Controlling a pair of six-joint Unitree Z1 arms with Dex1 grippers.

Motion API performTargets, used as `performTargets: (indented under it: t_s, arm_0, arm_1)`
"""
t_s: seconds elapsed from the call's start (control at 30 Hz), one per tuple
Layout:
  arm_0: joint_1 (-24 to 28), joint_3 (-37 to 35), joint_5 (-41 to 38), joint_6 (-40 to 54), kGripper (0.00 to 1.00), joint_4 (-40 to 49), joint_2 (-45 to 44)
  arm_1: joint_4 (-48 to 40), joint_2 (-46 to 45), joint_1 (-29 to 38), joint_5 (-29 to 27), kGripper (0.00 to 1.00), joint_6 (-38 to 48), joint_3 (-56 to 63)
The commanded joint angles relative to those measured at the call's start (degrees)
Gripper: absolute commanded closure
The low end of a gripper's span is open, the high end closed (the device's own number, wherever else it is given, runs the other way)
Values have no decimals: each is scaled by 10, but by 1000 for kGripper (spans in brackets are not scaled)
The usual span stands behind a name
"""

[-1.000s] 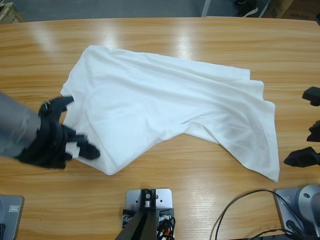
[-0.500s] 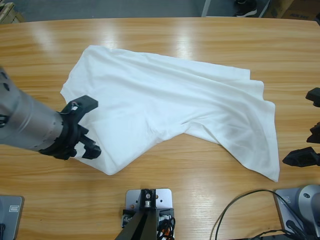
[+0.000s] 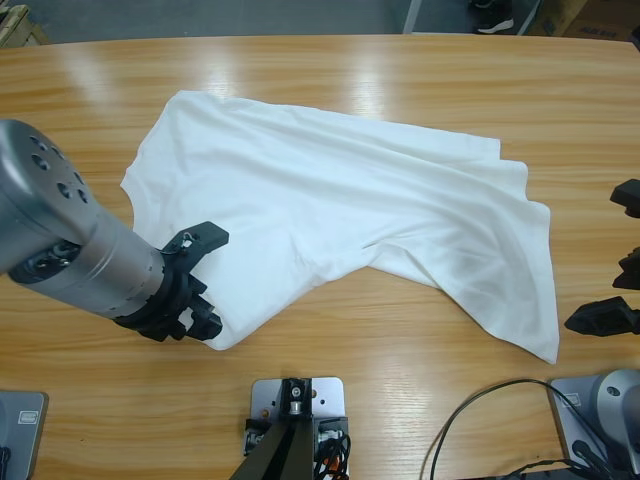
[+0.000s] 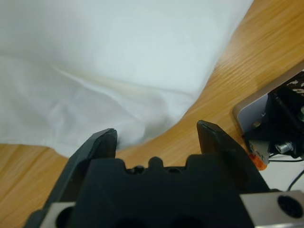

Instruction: Fold clothes

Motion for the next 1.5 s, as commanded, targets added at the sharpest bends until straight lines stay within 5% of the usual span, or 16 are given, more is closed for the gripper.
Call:
performTargets:
  t_s: [0.03, 0.3, 0.6, 0.8, 0.9, 1.2, 1.5]
  arm_0:
    - [-5, 25, -22, 10, 1000, -11, 25]
    - [-3, 82, -11, 4, 1000, 15, -13]
    - [56, 89, -27, -51, 1000, 94, -20]
    - [136, 85, -19, -65, 1000, 120, -14]
    - [151, 68, -5, -62, 1000, 145, -2]
    - [168, 60, -4, -54, 1000, 159, 0]
    - [168, 52, -4, -52, 1000, 175, -1]
  arm_1:
    - [-10, -6, 7, -7, 46, 7, 18]
    - [-18, 2, 7, -6, 46, 10, 18]
    - [81, 146, 7, 1, 43, 44, -55]
    - [21, 162, -36, -4, 127, 123, -47]
    - [18, 165, -64, 42, 124, 154, -27]
    - [-186, 188, -151, 63, 128, 219, 111]
    - [-232, 259, -168, 46, 92, 271, 124]
